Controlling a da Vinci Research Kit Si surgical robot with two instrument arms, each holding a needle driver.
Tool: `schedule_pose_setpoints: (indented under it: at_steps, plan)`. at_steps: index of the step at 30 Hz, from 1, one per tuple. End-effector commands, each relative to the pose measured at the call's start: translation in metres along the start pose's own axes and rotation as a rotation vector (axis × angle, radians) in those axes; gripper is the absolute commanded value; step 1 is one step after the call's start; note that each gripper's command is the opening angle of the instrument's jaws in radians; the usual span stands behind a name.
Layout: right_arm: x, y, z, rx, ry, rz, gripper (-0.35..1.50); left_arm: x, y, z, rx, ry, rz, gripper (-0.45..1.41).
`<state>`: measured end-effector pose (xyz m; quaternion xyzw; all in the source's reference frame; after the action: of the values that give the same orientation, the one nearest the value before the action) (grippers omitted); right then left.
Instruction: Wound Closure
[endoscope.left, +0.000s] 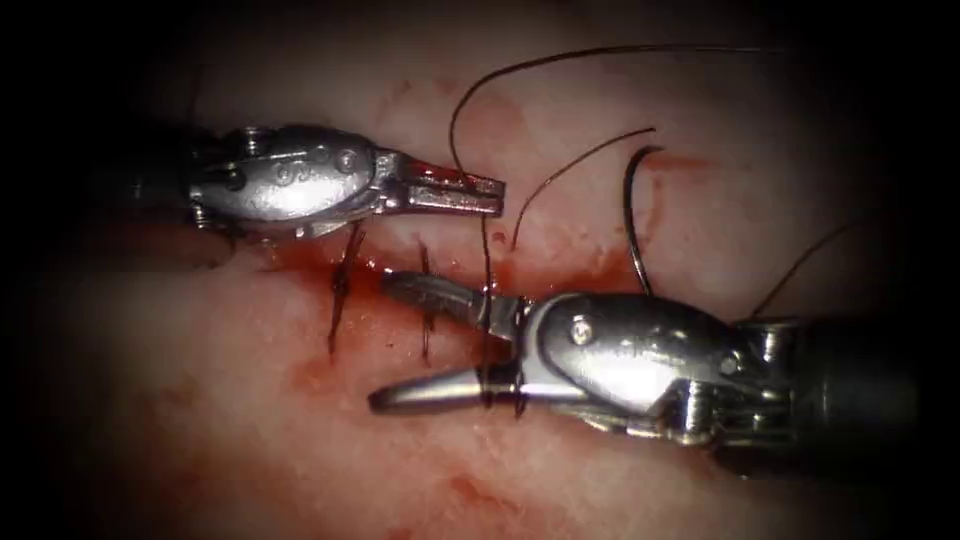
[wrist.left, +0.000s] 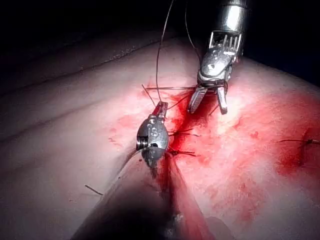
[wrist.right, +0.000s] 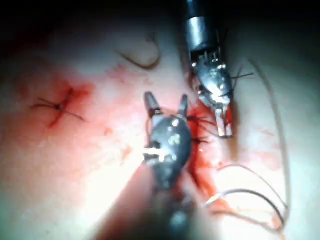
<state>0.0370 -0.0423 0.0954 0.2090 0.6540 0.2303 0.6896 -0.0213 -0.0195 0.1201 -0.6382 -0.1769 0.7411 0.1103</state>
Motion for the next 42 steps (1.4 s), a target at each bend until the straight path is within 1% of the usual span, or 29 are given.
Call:
schedule_pose_setpoints:
  at_steps: [1,4,6,8,9,10,14,15,17,21,23,27,31,32,34,36,42]
  plan:
    - [-0.0005,0.0005,0.0,-0.029,0.006,0.001,0.62,-0.0006,0.0003,0.0001,0.004,-0.002,0.003,-0.45]
    - [-0.0005,0.001,-0.0005,-0.056,0.011,0.002,0.61,-0.0007,0.0007,-0.0002,0.008,-0.001,0.005,-0.45]
    - [-0.0006,0.0015,-0.0011,-0.083,0.033,0.01,0.59,-0.0008,0.0012,-0.0005,0.011,0.0,0.006,-0.45]
    - [-0.0006,0.0022,-0.0018,-0.111,0.069,0.031,0.59,-0.001,0.0017,-0.0005,0.014,0.001,0.007,-0.45]
    - [-0.0007,0.0026,-0.0022,-0.122,0.112,0.052,0.57,-0.0012,0.002,-0.0003,0.017,0.0,0.009,-0.45]
    - [-0.0007,0.0027,-0.0023,-0.125,0.127,0.064,0.56,-0.0013,0.002,-0.0001,0.018,-0.001,0.01,-0.45]
    - [-0.0006,0.0029,-0.0027,-0.119,0.186,0.092,0.52,-0.0022,0.0021,0.0002,0.021,-0.002,0.012,-0.45]
    - [-0.0005,0.0029,-0.0029,-0.116,0.203,0.1,0.47,-0.0024,0.0021,0.0001,0.021,-0.003,0.007,-0.45]
    - [-0.0002,0.003,-0.0032,-0.112,0.23,0.11,0.44,-0.0028,0.0021,0.0,0.019,-0.005,0.011,-0.45]
    - [-0.0001,0.0034,-0.0035,-0.141,0.245,0.115,0.39,-0.0032,0.0025,-0.0001,0.02,-0.008,0.003,-0.45]
    - [-0.0003,0.0038,-0.0037,-0.169,0.247,0.121,0.32,-0.0033,0.0029,0.0,0.02,-0.008,0.004,-0.45]
    - [-0.0012,0.0046,-0.0044,-0.239,0.26,0.185,0.2,-0.0029,0.0041,0.0002,0.021,-0.009,0.004,-0.45]
    - [-0.0024,0.0056,-0.0055,-0.326,0.266,0.239,0.2,-0.0024,0.0053,0.0006,0.011,-0.006,0.003,-0.45]
    - [-0.0029,0.0059,-0.006,-0.368,0.248,0.262,0.22,-0.0022,0.0057,0.0008,0.008,-0.005,0.002,-0.45]
    - [-0.0034,0.0061,-0.0064,-0.408,0.227,0.279,0.24,-0.0018,0.0061,0.0011,0.002,-0.003,0.001,-0.45]
    - [-0.0041,0.0063,-0.0067,-0.447,0.214,0.319,0.32,-0.0014,0.0064,0.0013,0.0,-0.002,-0.001,-0.45]
    - [-0.006,0.0067,-0.007,-0.556,0.219,0.46,0.46,-0.0005,0.0069,0.0018,-0.005,0.002,-0.007,-0.45]
